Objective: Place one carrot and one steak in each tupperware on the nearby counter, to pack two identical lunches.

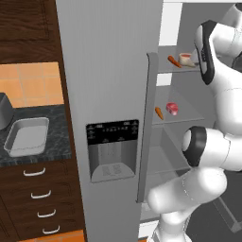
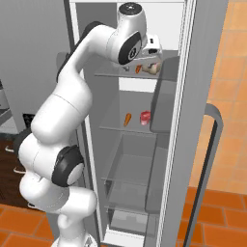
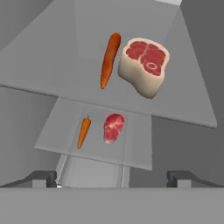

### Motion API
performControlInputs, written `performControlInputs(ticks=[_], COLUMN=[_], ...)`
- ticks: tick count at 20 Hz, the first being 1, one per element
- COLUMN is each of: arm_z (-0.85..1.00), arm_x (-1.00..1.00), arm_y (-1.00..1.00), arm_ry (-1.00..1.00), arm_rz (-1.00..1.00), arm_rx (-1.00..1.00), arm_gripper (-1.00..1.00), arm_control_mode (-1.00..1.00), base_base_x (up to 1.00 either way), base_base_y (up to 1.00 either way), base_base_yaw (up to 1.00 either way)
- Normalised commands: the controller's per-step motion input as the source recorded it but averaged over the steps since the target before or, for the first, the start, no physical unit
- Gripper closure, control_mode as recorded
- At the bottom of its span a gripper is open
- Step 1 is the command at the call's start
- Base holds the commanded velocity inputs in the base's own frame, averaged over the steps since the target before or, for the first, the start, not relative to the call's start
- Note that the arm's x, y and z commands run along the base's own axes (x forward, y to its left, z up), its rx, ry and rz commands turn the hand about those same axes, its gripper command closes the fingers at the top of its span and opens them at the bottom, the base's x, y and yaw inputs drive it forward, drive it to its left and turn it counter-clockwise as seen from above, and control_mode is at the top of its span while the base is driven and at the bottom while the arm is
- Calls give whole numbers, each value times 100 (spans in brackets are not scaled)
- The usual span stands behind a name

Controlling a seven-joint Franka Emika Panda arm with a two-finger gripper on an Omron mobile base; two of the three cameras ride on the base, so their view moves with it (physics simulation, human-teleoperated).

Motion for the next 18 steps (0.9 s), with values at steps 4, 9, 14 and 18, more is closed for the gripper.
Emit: performControlInputs(ticks=[4, 9, 14, 18], arm_z=[-14, -12, -7, 0], arm_x=[47, 49, 53, 46], arm_y=[-17, -25, 0, -13], arm_ry=[0, 2, 1, 0], arm_rz=[3, 4, 0, 1], arm_rx=[0, 0, 0, 0], arm_gripper=[-100, -100, -100, -100], arm_control_mode=[-100, -100, -100, -100], base_base_x=[0, 0, 0, 0], base_base_y=[0, 0, 0, 0], base_base_yaw=[0, 0, 0, 0])
